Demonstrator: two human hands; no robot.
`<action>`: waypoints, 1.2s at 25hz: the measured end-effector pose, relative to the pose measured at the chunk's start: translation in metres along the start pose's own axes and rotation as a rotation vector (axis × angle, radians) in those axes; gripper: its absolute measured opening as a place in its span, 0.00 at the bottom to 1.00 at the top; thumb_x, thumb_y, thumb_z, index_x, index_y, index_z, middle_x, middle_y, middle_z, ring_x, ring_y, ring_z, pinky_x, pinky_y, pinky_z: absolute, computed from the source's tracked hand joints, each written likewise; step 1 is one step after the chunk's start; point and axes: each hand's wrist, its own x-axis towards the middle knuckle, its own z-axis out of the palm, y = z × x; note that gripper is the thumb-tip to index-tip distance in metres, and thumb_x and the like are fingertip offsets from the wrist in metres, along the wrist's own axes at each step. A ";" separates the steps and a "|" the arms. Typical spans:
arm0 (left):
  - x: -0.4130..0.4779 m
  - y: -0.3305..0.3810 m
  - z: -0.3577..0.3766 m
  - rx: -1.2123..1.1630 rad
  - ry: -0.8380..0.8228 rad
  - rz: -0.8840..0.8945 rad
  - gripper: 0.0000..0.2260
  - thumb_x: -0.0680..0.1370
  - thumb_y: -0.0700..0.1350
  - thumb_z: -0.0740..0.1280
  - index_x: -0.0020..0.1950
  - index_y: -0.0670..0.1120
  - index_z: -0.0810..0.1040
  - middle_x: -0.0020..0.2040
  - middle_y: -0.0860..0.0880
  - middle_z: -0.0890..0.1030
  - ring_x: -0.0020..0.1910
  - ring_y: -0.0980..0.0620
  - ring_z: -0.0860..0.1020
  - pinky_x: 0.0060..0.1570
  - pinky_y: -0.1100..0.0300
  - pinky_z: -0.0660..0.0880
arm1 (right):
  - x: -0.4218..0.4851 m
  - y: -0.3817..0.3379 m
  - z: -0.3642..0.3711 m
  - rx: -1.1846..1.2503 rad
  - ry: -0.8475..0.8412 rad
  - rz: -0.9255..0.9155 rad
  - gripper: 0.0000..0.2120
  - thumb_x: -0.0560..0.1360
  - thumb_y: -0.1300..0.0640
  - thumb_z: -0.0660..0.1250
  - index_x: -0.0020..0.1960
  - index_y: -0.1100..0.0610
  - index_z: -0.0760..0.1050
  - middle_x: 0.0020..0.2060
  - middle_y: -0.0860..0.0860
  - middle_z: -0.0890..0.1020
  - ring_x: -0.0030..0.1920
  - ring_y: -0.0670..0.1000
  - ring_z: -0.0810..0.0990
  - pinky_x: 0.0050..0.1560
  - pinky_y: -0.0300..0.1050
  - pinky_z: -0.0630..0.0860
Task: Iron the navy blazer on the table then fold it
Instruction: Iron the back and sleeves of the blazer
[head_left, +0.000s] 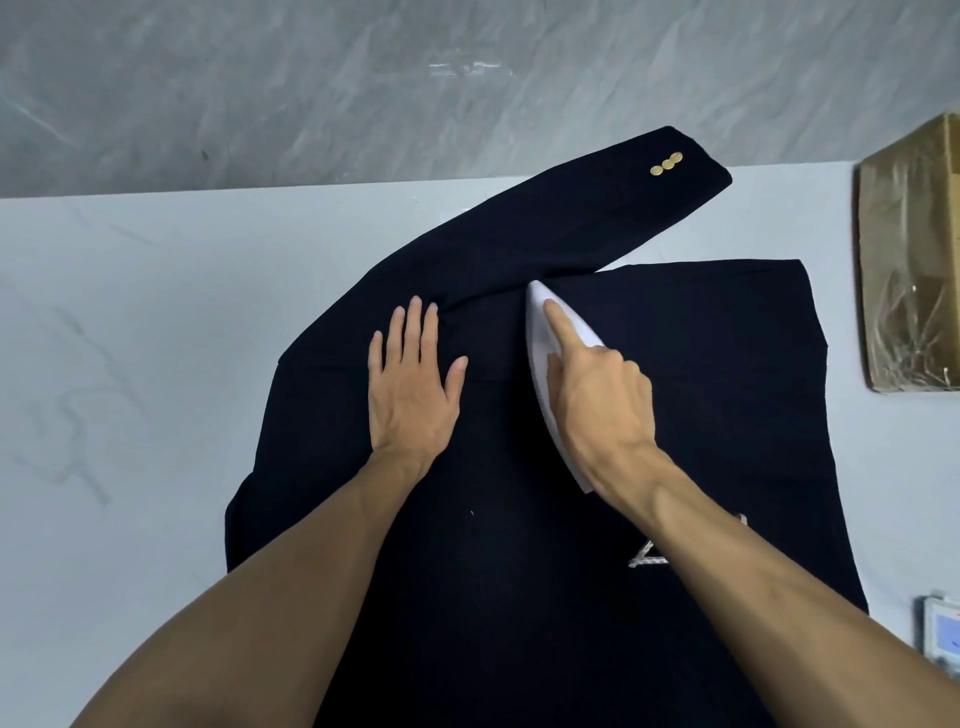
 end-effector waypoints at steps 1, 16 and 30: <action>-0.002 0.000 0.000 -0.013 0.017 0.023 0.27 0.84 0.56 0.50 0.81 0.46 0.49 0.81 0.46 0.53 0.80 0.47 0.52 0.78 0.47 0.52 | -0.001 -0.003 0.001 -0.040 -0.005 -0.057 0.31 0.81 0.60 0.56 0.78 0.42 0.48 0.33 0.52 0.71 0.33 0.55 0.71 0.37 0.49 0.65; -0.005 0.032 -0.005 -0.014 0.100 0.117 0.21 0.83 0.45 0.57 0.77 0.47 0.62 0.79 0.39 0.58 0.78 0.43 0.57 0.76 0.45 0.57 | -0.007 0.025 0.002 0.078 0.022 -0.128 0.29 0.81 0.58 0.55 0.78 0.40 0.50 0.32 0.51 0.73 0.34 0.56 0.74 0.37 0.49 0.68; -0.004 0.068 0.011 0.139 -0.096 0.067 0.31 0.83 0.63 0.41 0.82 0.48 0.43 0.81 0.42 0.39 0.80 0.45 0.42 0.79 0.46 0.46 | 0.011 0.102 -0.022 0.126 0.078 0.063 0.25 0.83 0.52 0.53 0.77 0.39 0.52 0.32 0.52 0.73 0.32 0.55 0.70 0.38 0.48 0.64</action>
